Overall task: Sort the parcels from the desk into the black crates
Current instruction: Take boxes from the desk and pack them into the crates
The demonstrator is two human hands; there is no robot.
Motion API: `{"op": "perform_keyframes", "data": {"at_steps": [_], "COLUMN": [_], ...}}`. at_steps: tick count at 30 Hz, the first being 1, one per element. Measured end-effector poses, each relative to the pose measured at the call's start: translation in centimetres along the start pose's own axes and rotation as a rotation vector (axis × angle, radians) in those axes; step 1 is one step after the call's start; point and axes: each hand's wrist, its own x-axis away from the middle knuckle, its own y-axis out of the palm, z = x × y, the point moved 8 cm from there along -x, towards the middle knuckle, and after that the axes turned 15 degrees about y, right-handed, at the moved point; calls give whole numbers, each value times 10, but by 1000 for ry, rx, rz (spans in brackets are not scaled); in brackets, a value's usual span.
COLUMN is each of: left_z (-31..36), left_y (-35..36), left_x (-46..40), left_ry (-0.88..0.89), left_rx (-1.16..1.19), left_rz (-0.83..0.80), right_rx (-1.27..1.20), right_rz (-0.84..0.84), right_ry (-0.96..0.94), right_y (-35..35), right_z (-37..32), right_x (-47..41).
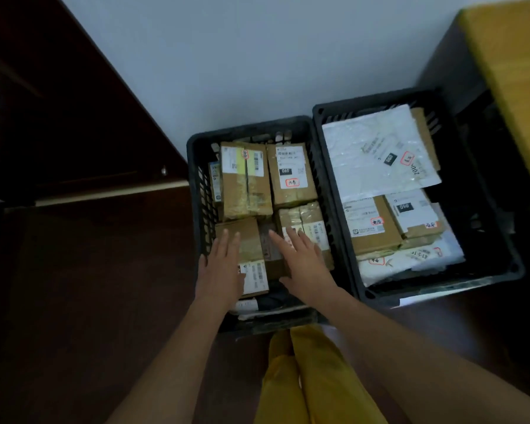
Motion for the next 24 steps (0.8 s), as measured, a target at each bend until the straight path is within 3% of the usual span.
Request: {"op": "perform_keyframes", "data": {"at_steps": [11, 18, 24], "left_z": [134, 295, 441], "left_y": [-124, -174, -174], "left_x": [-5, -16, -19], "left_ry": [238, 493, 661], "left_rx": [-220, -419, -468], "left_rz": [67, 163, 200], "right_rx": [-67, -174, -219], "right_rz": [328, 545, 626], "right_ry": [169, 334, 464], "right_y": [-167, -264, -317], "right_z": [40, 145, 264], "right_x": [75, 140, 206]}}
